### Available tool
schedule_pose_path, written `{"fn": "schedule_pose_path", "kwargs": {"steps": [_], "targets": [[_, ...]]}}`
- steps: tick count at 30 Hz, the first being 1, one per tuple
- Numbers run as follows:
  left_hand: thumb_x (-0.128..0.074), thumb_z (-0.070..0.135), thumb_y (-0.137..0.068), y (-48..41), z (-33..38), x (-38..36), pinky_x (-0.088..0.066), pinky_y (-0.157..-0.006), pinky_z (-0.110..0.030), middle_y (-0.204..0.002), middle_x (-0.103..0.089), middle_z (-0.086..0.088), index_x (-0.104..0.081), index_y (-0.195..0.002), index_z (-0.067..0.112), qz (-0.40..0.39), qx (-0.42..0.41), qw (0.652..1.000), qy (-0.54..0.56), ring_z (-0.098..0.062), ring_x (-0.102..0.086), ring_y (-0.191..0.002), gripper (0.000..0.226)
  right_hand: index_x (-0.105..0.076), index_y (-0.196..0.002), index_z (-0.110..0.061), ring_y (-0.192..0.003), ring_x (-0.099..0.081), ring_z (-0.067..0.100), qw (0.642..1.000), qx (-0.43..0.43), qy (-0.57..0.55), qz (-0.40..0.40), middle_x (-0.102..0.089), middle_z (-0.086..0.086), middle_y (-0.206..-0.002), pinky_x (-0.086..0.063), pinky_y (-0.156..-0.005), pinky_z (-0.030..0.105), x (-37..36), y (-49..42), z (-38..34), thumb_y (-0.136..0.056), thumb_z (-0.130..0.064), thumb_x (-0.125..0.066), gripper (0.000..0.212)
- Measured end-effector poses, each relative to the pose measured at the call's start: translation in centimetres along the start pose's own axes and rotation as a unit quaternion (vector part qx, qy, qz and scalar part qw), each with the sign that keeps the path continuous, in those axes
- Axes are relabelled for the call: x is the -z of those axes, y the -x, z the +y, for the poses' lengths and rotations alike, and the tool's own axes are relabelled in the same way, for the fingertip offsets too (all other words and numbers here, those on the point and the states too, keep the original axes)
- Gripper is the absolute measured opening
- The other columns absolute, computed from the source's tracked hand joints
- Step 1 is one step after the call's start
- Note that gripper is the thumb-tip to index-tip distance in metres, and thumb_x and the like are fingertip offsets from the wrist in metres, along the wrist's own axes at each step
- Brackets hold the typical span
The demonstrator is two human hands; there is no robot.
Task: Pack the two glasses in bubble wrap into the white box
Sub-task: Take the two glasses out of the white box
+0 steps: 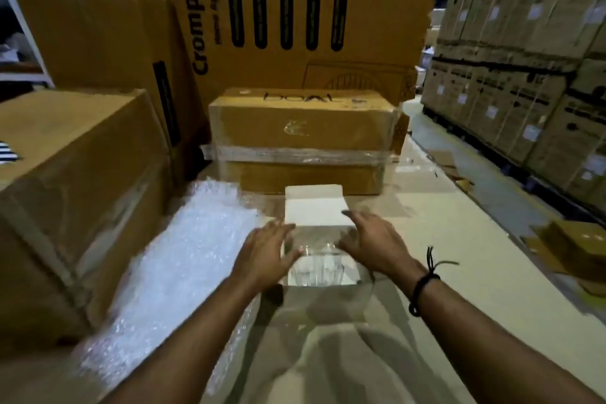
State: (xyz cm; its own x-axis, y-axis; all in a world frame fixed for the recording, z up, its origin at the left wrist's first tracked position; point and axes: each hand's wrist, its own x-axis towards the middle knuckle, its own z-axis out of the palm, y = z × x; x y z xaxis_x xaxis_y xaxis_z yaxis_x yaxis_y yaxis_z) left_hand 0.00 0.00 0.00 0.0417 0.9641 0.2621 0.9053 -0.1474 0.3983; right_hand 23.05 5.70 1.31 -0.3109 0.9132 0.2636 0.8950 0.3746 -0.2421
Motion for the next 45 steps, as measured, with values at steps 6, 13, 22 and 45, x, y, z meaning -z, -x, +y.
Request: {"fn": "schedule_pose_path", "kwargs": {"steps": [6, 13, 22, 45], "targets": [[-0.041, 0.054, -0.098, 0.7, -1.9, -4.2, -0.018, -0.118, -0.037, -0.162, -0.018, -0.003, -0.033, -0.151, 0.025, -0.13, 0.036, 0.99, -0.032, -0.021, -0.019, -0.148, 0.061, -0.036, -0.141, -0.024, -0.12, -0.048, 0.023, 0.992, -0.069, -0.039, -0.101, -0.054, 0.006, -0.131, -0.042, -0.097, 0.033, -4.9, 2.2, 1.5, -0.081, -0.059, -0.061, 0.074], [-0.044, 0.061, -0.092, -2.0, -0.7, -4.1, -0.029, -0.106, -0.045, -0.147, -0.039, -0.008, -0.038, -0.145, 0.029, -0.105, 0.022, 0.976, -0.188, -0.028, -0.035, -0.134, 0.062, -0.045, -0.134, -0.029, -0.116, -0.048, 0.028, 0.985, 0.01, 0.155, -0.07, -0.062, 0.003, -0.122, -0.034, -0.09, 0.041, -4.3, 0.0, 0.5, -0.084, -0.067, -0.048, 0.063], [-0.054, 0.075, -0.078, -4.8, 1.1, -4.8, -0.031, -0.097, -0.046, -0.137, -0.048, -0.009, -0.053, -0.132, 0.029, -0.157, 0.052, 0.939, -0.3, -0.031, -0.039, -0.125, 0.071, -0.059, -0.114, -0.025, -0.115, -0.048, 0.028, 0.964, -0.017, 0.197, -0.178, -0.064, 0.007, -0.113, -0.029, -0.092, 0.043, -4.9, -3.3, -2.1, -0.089, -0.062, -0.045, 0.046], [-0.083, 0.006, -0.071, -3.8, 13.3, -6.4, -0.059, -0.079, -0.038, -0.094, -0.073, -0.002, -0.072, -0.091, 0.014, 0.07, 0.001, 0.92, 0.385, -0.013, -0.069, -0.093, 0.024, -0.066, -0.082, -0.012, -0.083, -0.07, 0.009, 0.912, -0.208, -0.319, 0.151, -0.07, -0.001, -0.09, -0.057, -0.078, 0.032, 6.4, 5.7, 11.1, -0.072, -0.023, -0.083, 0.023]]}}
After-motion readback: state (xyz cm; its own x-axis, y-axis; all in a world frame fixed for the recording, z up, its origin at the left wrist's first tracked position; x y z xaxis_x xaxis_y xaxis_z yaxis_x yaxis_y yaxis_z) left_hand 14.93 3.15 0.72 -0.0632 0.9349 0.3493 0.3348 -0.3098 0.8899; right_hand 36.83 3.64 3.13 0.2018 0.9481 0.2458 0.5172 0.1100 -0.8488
